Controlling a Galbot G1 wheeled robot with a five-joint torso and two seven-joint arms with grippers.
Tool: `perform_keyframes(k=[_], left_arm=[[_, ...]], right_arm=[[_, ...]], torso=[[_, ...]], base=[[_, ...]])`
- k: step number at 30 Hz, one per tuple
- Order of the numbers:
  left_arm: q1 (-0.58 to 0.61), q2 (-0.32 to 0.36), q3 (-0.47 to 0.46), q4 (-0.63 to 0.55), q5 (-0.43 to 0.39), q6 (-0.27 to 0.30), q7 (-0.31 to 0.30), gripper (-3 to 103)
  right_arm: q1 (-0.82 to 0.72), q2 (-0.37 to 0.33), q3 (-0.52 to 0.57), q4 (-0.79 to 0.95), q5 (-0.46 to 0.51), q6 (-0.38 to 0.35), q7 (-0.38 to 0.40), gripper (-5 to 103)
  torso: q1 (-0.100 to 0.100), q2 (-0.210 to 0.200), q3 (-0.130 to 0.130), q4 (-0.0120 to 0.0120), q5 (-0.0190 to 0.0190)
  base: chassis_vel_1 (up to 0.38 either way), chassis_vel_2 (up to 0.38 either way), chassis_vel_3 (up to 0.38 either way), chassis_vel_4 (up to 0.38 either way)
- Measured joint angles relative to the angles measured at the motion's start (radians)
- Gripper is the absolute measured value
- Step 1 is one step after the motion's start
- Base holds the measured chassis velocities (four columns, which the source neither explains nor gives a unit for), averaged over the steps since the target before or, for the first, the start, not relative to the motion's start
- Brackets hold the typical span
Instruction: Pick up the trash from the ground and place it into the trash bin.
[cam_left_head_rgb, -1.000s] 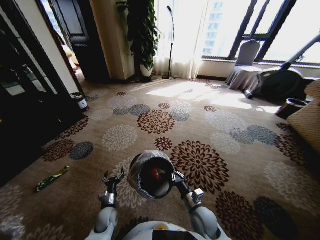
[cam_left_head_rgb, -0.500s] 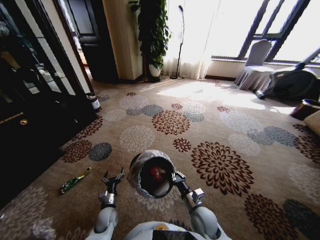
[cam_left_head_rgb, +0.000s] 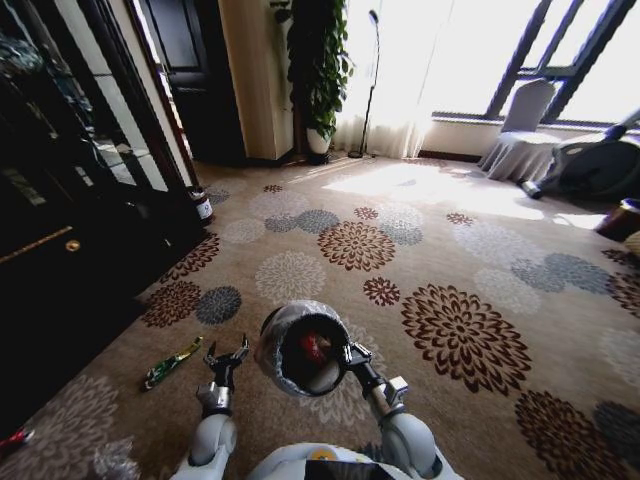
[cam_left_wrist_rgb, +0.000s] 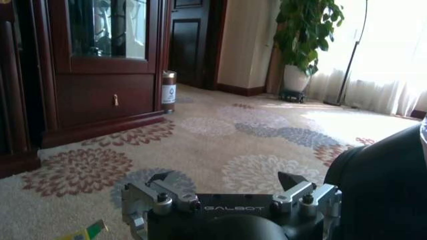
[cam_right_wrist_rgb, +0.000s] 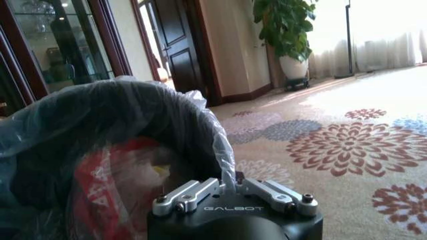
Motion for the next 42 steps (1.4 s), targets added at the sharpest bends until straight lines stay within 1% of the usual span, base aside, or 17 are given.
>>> perform_keyframes(k=[3,10,42], left_arm=[[0.000,0.000,0.000,0.000,0.000,0.000,0.000,100],[0.000,0.000,-0.001,0.000,0.000,0.000,0.000,100],[0.000,0.000,0.000,0.000,0.000,0.000,0.001,100]], right_arm=[[0.000,0.000,-0.001,0.000,0.000,0.000,0.000,1],[0.000,0.000,-0.001,0.000,0.000,0.000,0.000,1],[0.000,0.000,-0.001,0.000,0.000,-0.001,-0.001,1]], torso=[[0.000,0.000,0.000,0.0002,-0.0008],[0.000,0.000,0.000,0.0002,-0.0002],[0.000,0.000,0.000,0.0002,-0.0003]], base=[[0.000,0.000,0.000,0.000],[0.000,0.000,0.000,0.000],[0.000,0.000,0.000,0.000]])
